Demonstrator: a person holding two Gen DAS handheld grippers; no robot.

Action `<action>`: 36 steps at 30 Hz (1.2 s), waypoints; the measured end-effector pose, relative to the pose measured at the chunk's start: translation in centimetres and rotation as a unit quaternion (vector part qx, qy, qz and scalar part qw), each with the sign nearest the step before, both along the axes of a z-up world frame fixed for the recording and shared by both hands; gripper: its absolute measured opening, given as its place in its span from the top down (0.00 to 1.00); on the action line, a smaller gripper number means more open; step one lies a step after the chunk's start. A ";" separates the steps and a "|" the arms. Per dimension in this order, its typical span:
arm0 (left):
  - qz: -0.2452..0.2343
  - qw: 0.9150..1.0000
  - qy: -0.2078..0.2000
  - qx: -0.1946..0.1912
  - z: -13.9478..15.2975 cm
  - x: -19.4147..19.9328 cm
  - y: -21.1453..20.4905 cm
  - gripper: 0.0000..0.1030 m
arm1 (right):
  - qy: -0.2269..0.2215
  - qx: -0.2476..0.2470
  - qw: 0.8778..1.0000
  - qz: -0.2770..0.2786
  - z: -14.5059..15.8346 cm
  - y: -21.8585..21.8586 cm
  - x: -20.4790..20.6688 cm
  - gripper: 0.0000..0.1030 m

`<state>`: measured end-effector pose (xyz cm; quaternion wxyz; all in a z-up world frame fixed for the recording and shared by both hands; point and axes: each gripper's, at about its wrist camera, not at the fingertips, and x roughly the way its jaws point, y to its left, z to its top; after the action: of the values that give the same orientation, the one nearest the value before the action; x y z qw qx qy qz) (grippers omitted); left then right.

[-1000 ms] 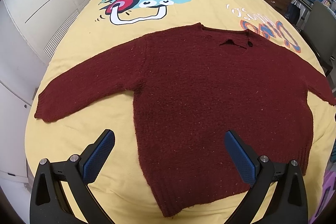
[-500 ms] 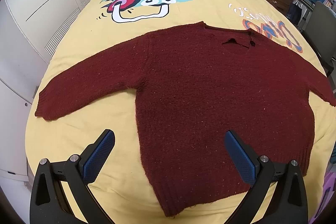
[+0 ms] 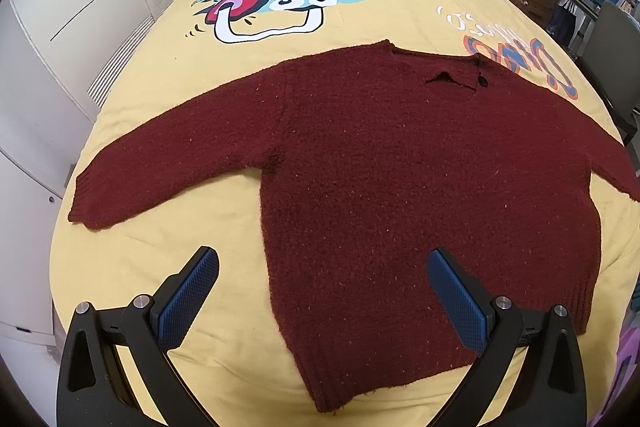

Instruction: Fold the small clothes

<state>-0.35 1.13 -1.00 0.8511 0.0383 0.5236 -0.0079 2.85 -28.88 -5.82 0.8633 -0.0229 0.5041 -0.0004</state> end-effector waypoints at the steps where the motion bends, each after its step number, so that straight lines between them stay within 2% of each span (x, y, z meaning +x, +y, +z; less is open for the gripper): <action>1: 0.000 1.000 0.001 0.000 0.0 0.0 0.0 0.01 | 0.000 0.000 1.000 0.000 0.0 0.0 0.0 0.01; 16: 0.000 1.000 0.004 0.001 -0.2 0.0 -0.3 0.01 | 0.005 0.002 1.000 0.001 -0.7 0.1 0.4 0.01; 24: -0.004 1.000 0.013 -0.005 -0.6 1.5 -0.7 0.01 | -0.024 0.006 1.000 -0.018 -1.7 -2.4 1.9 0.01; 31: 0.004 1.000 0.026 0.000 -1.4 4.9 -0.6 0.01 | -0.014 0.028 0.994 -0.103 -4.8 -11.4 5.4 0.01; 36: 0.009 0.999 0.039 0.004 -2.6 7.5 -0.6 0.01 | 0.001 0.036 0.981 -0.191 -7.1 -20.8 7.5 0.01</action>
<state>7.11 0.48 -3.57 0.8299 0.0368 0.5566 0.0006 10.30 -49.65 -12.95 0.8471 0.1048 0.4998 -0.1472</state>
